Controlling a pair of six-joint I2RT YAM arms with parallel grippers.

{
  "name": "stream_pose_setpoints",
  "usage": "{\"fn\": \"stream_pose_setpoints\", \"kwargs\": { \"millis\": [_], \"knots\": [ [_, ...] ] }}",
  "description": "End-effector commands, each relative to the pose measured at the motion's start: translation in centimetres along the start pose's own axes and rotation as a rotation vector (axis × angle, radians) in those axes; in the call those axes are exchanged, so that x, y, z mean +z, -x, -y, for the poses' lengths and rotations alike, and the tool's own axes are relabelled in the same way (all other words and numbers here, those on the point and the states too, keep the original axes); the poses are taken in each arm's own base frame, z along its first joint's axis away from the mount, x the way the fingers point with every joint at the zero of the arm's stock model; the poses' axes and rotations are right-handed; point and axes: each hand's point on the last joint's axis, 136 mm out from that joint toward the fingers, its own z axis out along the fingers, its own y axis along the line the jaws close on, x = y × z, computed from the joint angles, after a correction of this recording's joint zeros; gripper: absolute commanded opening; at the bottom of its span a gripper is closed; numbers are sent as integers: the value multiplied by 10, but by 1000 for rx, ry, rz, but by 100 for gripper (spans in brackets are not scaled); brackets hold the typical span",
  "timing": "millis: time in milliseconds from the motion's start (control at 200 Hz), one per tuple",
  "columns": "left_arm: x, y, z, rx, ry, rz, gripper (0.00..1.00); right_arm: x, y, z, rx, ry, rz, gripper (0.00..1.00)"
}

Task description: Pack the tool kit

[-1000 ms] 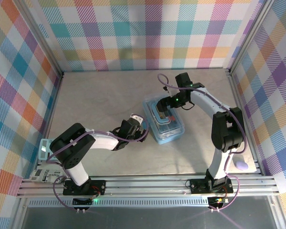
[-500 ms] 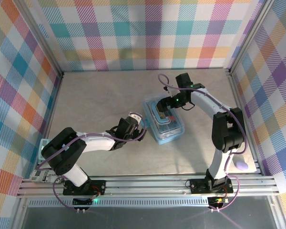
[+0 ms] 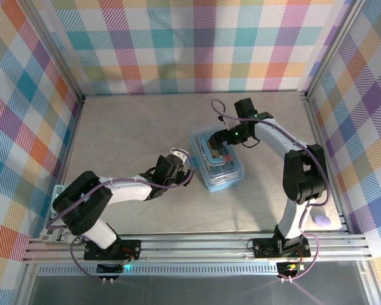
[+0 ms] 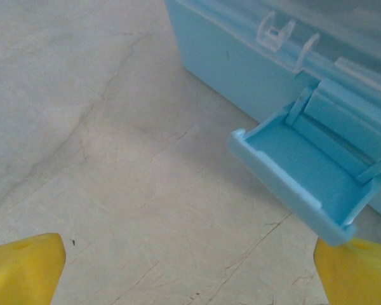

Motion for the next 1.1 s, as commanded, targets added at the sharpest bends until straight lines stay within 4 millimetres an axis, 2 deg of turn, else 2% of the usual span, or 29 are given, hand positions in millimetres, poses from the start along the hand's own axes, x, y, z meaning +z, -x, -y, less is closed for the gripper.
{"fn": "stream_pose_setpoints", "kwargs": {
  "millis": [0,145,425,645,885,1095],
  "knots": [
    [-9,43,-27,-57,93,112,100,7,-43,-20,70,88,-147,99],
    [-11,47,-28,-54,92,118,100,7,-45,-21,72,91,-147,99],
    [-1,41,-24,-61,79,90,100,8,-47,-22,74,97,-152,99],
    [-9,30,-30,-116,51,68,100,9,-49,-22,74,100,-155,99],
    [-21,10,-24,-284,-161,23,100,11,-50,-21,81,103,-158,99],
    [-17,9,1,-392,-350,-23,89,13,-48,-21,82,109,-160,99]
  ]
}}
